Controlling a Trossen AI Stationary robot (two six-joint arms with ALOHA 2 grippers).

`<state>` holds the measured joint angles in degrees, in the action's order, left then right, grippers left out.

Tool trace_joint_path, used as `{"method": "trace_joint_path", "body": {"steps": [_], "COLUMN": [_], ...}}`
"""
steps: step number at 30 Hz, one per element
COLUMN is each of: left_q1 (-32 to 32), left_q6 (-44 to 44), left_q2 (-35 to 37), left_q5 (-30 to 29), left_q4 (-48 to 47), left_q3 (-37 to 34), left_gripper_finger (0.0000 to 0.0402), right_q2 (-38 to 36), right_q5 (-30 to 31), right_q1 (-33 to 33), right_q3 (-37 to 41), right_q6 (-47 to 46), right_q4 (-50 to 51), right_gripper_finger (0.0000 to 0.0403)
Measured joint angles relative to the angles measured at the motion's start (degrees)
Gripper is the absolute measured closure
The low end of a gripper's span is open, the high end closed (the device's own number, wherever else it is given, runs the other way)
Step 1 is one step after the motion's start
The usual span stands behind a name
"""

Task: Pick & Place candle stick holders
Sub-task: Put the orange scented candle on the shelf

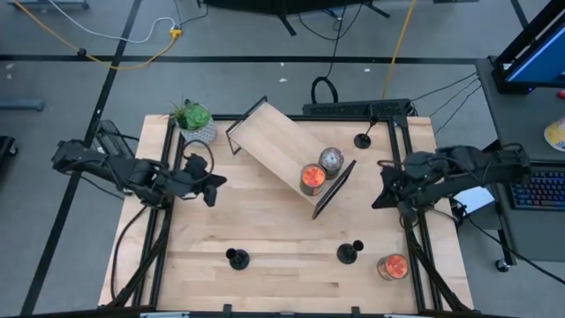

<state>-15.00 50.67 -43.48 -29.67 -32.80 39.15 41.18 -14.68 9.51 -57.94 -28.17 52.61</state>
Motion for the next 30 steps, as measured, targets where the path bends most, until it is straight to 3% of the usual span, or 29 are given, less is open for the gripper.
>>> {"method": "trace_joint_path", "body": {"steps": [14,22,30], "left_q1": [0.58,0.58,0.58], "left_q6": [-4.06,-6.00,-6.13], "left_q2": [9.33,12.64,13.22], "left_q5": [0.04,0.15,0.28], "left_q4": [0.22,3.15,3.41], "left_q3": [-7.25,-10.15,-10.46], "left_gripper_finger": [0.0369,0.0369,0.0369], "right_q2": [14.78,20.71,20.95], "right_q5": [4.04,-3.52,-4.93], "right_q1": [18.10,27.38,33.52], "right_q3": [-10.38,-10.18,-6.86], "right_q6": [-23.39,-43.26,-56.80], "right_q4": [12.64,17.89,17.29], "right_gripper_finger": [0.0403,0.0403,0.0403]}}
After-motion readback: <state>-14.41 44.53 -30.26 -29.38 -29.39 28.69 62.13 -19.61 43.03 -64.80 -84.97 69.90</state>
